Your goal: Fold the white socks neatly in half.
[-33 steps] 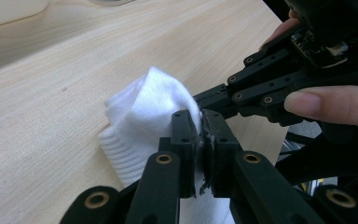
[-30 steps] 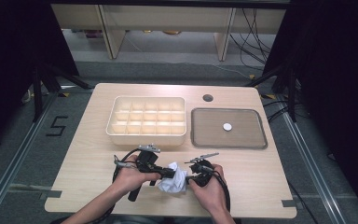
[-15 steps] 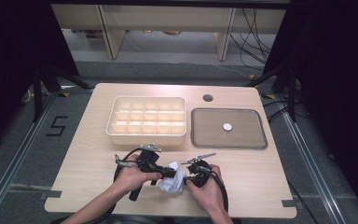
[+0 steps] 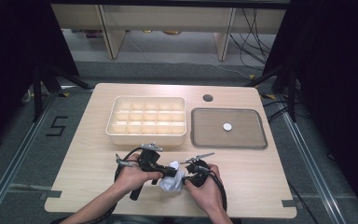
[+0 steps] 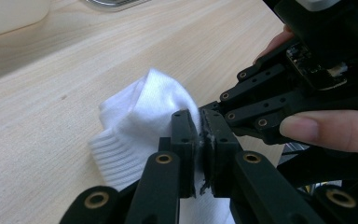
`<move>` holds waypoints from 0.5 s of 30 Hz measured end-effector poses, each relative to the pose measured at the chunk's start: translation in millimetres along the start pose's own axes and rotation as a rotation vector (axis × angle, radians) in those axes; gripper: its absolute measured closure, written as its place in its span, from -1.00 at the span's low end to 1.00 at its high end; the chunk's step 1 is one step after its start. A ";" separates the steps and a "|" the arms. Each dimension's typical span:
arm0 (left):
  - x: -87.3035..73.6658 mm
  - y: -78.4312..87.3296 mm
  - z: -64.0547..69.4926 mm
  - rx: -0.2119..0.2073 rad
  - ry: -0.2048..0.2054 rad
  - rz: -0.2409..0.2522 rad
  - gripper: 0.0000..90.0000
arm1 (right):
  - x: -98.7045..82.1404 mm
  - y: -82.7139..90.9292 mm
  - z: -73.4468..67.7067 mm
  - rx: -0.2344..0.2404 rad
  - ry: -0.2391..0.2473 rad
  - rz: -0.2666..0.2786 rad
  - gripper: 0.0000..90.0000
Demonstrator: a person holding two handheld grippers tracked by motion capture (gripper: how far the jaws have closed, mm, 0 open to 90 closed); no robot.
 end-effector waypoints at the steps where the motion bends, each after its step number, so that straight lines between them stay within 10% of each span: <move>1: 0.5 -0.9 0.3 0.010 0.003 0.009 0.85 | 0.4 0.0 -0.5 0.000 -0.006 0.008 1.00; 15: 0.9 -1.3 1.5 -0.003 -0.012 -0.001 0.85 | 1.9 -1.8 -6.0 0.017 -0.035 0.013 0.99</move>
Point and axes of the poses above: each handheld gripper's, and its own axes: y roughly backward along the jaws, x roughly out of its top, z roughly to its right, the point moved 7 cm from there along -y, roughly forward along the jaws, and after that the axes turned 9 degrees about x, right-handed, at the moved point
